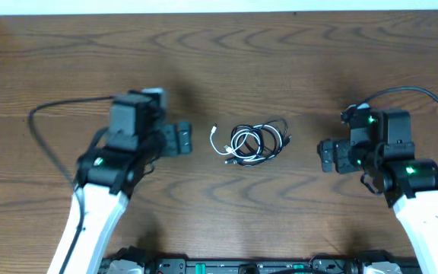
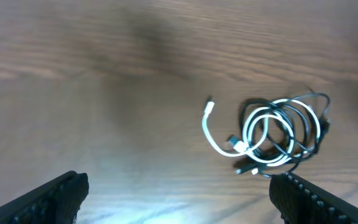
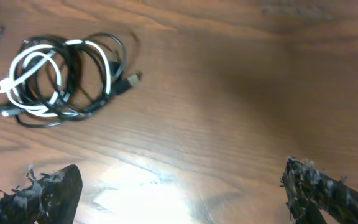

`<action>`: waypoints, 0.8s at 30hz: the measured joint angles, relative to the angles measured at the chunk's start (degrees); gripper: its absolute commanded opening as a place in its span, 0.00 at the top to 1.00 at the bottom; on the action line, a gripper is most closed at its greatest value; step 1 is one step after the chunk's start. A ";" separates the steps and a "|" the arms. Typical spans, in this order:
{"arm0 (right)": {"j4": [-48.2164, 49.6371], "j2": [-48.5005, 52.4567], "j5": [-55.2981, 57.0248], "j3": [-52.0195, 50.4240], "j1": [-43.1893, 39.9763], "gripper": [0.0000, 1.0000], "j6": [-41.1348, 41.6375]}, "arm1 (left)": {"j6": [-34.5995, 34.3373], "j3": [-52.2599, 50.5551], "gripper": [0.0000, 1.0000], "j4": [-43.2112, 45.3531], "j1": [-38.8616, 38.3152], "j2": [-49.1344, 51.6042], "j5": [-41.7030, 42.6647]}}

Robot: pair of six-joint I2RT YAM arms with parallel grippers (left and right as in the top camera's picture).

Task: Untangle cables
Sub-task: 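Move the left gripper to the cable bundle and grasp a loop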

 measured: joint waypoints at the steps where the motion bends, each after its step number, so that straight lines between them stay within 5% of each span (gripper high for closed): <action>1: 0.61 0.57 -0.87 0.13 0.00 0.01 0.04 | 0.00 0.59 0.02 0.85 -1.62 1.86 -0.11; 11: 2.03 1.11 -9.49 0.15 0.00 0.01 0.68 | 0.00 0.90 0.03 14.73 -12.72 18.62 2.10; 24: 1.68 1.11 -10.27 0.15 0.00 0.01 0.70 | 0.17 0.90 0.10 25.94 -14.08 34.77 3.39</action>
